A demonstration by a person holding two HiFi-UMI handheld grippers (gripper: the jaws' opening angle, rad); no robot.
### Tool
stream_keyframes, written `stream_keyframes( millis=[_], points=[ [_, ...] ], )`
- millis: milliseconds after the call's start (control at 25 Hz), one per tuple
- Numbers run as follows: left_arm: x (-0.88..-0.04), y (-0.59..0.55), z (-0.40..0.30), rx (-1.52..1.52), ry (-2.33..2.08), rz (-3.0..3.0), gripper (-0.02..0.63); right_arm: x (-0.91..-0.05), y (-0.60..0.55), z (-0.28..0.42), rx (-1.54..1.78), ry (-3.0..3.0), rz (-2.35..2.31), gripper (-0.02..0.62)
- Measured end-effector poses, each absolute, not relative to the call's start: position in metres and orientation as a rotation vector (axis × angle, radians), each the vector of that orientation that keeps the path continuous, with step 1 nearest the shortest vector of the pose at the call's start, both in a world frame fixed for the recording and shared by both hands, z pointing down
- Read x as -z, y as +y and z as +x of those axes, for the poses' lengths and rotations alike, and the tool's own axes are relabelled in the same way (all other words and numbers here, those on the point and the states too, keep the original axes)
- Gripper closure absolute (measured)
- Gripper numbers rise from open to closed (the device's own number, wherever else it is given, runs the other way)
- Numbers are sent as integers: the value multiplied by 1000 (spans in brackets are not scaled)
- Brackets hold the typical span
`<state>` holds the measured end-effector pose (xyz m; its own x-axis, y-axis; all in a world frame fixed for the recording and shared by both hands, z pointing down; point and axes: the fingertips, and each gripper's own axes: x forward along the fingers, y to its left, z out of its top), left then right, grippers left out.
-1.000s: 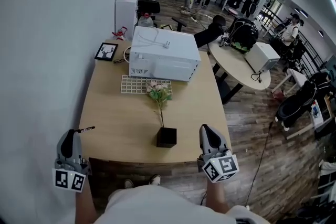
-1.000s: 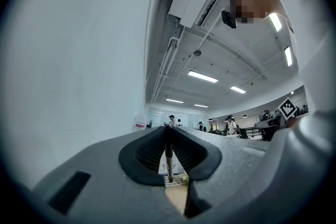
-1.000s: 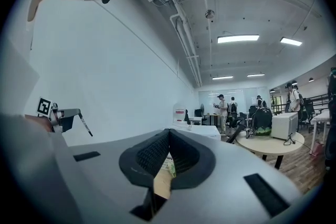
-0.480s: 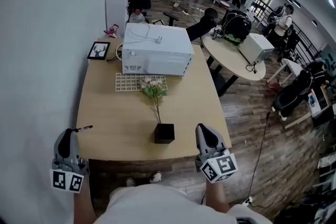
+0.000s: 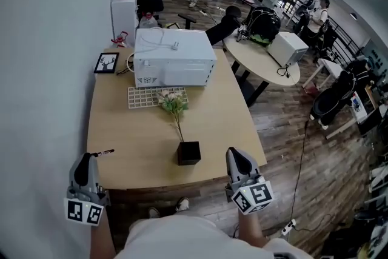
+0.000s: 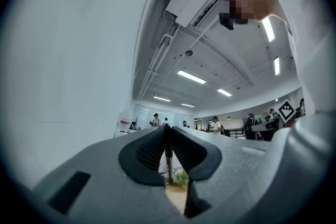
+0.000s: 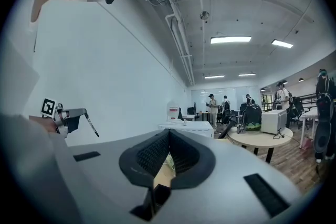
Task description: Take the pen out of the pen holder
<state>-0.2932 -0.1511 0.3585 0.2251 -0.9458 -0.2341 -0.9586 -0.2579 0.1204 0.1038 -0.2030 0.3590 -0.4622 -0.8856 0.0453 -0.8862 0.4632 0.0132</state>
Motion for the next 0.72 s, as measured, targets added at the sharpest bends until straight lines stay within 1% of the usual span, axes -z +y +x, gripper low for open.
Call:
stream_keyframes(
  millis=[720],
  points=[
    [-371,-133,-291,-382,1851,-2470,552,-375,-179,89,-69,-2644,1600,595]
  ],
)
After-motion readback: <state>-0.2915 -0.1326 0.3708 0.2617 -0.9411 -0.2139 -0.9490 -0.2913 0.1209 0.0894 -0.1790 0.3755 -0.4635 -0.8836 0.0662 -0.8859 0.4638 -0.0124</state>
